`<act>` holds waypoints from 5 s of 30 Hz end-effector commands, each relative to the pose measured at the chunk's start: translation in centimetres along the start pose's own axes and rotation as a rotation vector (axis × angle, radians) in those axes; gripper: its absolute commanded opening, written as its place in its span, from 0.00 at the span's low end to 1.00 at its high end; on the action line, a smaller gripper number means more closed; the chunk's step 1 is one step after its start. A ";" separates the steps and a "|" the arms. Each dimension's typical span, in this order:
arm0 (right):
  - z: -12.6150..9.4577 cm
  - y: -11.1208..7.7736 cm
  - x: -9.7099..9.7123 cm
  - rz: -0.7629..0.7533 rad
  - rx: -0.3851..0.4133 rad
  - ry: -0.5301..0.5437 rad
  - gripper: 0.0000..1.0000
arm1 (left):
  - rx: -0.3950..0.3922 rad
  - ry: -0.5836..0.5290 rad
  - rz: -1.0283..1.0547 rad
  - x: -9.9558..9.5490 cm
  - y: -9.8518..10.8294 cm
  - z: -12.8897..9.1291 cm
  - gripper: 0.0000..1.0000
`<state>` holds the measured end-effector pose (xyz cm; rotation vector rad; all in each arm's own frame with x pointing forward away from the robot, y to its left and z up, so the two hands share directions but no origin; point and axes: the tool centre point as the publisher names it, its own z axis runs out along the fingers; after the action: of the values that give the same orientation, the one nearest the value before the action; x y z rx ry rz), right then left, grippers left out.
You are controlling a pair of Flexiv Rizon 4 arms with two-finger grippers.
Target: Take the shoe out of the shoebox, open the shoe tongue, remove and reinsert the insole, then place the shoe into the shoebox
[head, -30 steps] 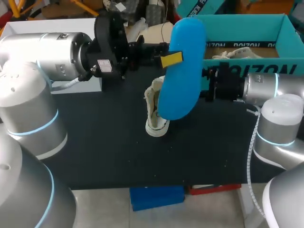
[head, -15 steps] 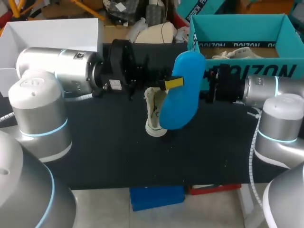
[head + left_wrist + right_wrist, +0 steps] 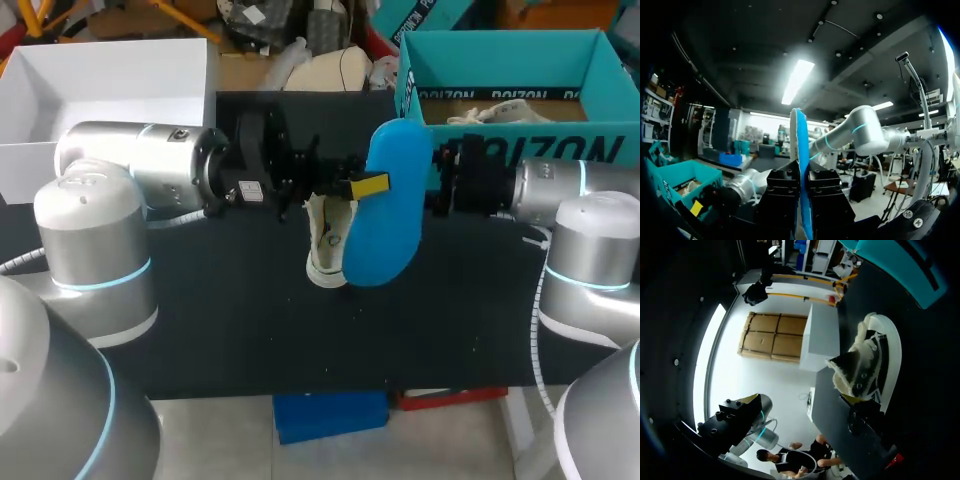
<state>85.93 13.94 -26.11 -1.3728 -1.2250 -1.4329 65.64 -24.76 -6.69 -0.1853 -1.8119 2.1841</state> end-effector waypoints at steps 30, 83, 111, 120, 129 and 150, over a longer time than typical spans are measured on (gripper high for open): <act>0.2 -0.1 0.0 0.000 -0.003 -0.002 1.00 | -0.195 -0.068 0.718 1.5 7.5 -0.8 0.00; 0.2 -0.1 0.0 0.000 -0.003 -0.002 1.00 | -0.311 0.079 1.795 3.5 19.9 -6.5 0.00; 0.2 -0.1 0.0 0.000 -0.003 -0.002 1.00 | -0.500 0.125 1.836 -7.4 21.2 -9.8 0.00; 0.2 -0.1 0.0 0.000 -0.003 -0.002 1.00 | -0.484 0.194 1.836 -12.4 20.5 -10.2 0.00; 0.2 -0.1 0.0 0.000 -0.003 -0.002 1.00 | -0.438 0.272 1.843 -15.7 19.9 -10.0 0.00; 0.2 -0.1 0.0 0.000 -0.003 -0.002 1.00 | -0.422 0.292 1.838 -16.5 20.1 -10.0 0.00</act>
<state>85.97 14.05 -26.19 -1.3743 -1.2238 -1.4356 81.27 -23.64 -29.82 -2.9634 -1.9593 1.9767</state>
